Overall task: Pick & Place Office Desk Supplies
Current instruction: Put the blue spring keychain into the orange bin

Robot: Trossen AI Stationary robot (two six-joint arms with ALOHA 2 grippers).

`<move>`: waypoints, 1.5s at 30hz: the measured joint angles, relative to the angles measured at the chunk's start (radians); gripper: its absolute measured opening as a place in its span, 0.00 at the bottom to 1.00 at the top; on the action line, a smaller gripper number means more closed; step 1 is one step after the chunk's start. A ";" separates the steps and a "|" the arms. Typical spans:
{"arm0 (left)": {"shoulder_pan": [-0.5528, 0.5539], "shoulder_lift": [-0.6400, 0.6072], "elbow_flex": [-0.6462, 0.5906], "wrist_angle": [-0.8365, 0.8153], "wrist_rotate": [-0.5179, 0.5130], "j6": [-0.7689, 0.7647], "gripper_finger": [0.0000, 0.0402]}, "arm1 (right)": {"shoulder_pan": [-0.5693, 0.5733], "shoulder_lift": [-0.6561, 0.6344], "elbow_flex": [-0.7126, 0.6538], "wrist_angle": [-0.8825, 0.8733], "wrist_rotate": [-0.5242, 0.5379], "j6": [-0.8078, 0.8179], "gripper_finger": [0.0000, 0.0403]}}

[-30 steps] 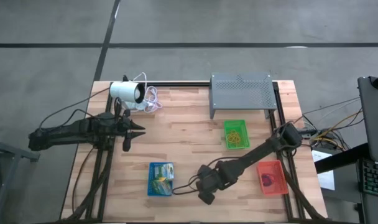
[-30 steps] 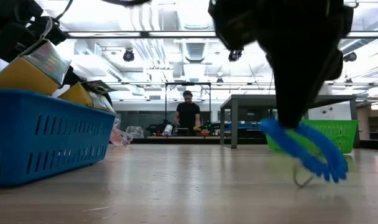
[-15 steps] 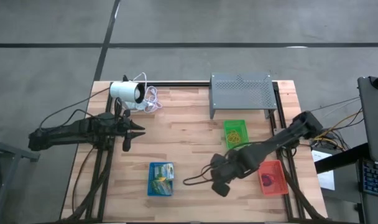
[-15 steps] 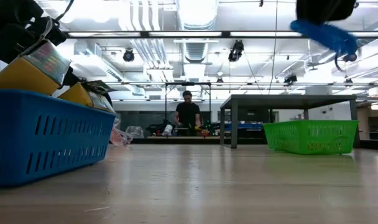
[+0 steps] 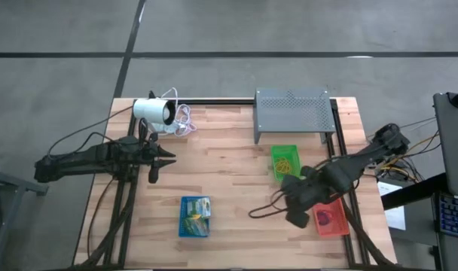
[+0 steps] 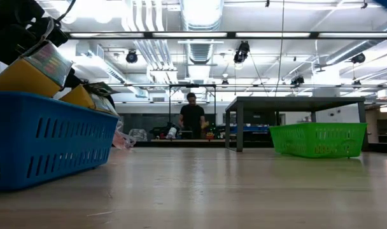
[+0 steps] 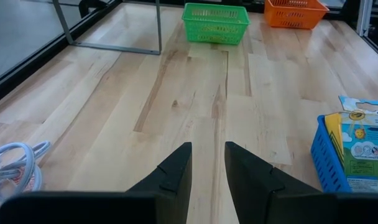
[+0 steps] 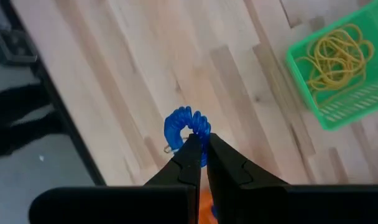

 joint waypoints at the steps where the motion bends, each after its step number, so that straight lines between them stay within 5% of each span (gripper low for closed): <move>1: 0.000 0.000 0.000 0.000 0.000 0.000 0.25 | 0.009 -0.016 0.000 -0.014 -0.001 -0.005 0.03; 23: 0.000 0.000 0.000 0.000 0.000 0.000 0.25 | 0.261 -0.219 -0.038 -0.225 -0.004 0.096 0.03; 36: 0.000 0.000 0.000 0.000 0.000 0.000 0.25 | 0.548 -0.351 -0.314 -0.224 -0.034 0.316 0.03; 45: 0.000 0.000 0.000 0.000 0.000 0.000 0.25 | 0.597 -0.425 -0.547 -0.065 -0.033 0.427 0.03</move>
